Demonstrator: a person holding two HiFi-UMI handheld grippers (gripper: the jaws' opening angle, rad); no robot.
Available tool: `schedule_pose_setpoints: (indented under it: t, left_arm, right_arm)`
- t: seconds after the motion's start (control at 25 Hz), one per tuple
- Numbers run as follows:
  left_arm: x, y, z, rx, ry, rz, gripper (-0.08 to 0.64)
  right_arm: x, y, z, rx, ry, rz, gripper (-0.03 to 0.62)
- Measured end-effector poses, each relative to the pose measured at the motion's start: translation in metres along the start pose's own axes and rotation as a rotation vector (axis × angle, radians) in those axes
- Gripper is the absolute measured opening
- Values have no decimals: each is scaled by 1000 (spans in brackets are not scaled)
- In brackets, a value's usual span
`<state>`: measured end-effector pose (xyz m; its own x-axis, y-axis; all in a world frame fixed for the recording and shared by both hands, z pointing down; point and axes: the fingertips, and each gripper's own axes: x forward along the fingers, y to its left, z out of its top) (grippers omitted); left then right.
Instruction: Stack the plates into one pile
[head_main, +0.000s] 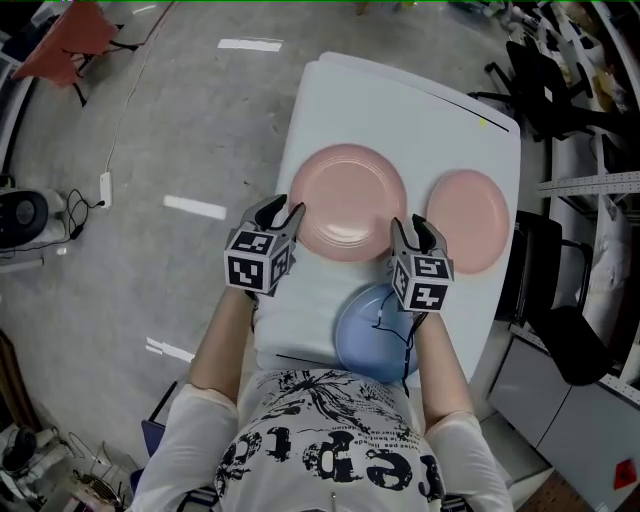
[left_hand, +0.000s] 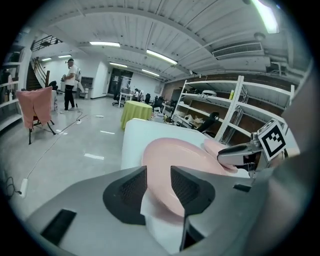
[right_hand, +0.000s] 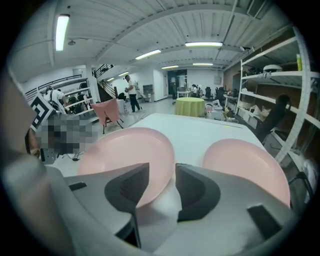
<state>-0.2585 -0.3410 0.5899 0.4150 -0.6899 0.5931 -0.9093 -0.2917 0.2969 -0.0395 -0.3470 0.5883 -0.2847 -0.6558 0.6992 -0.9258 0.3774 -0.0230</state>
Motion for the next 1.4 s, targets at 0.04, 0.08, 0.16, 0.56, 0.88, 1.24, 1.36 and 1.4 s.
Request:
schedule_pose_setpoints:
  t: [0.04,0.08,0.16,0.56,0.88,1.24,1.36,1.4]
  left_arm:
    - [5,1,-1,2,16,-5,158]
    - [9,3,-1,-2,27,-7,158]
    - [16,8,-3,-20,43,-2,160]
    - [31,20,-21,-93,96,-11,97]
    - [13,10,-6,-70,33,29,77]
    - [-38,-30,2,-85,-47,35,78]
    - [-58,-49,-3,-78,-68,29,81]
    - [-64,-55,-4,-68,-75,25,84]
  right_arm:
    - [5,-2,-2,3,11,-1,150]
    - [9,-5,-4,9,22,-1,151]
    - [15,-7,-9,27,43,0,150]
    - [31,-6,-25,29,122,-12,106]
    - [7,-3,-10,46,55,10,103]
    - [-44,-10,0,95,-36,-8,75]
    - [-65,-11,-6,105,-47,-12,67]
    - [-71,-12,-10,100,-47,-12,67]
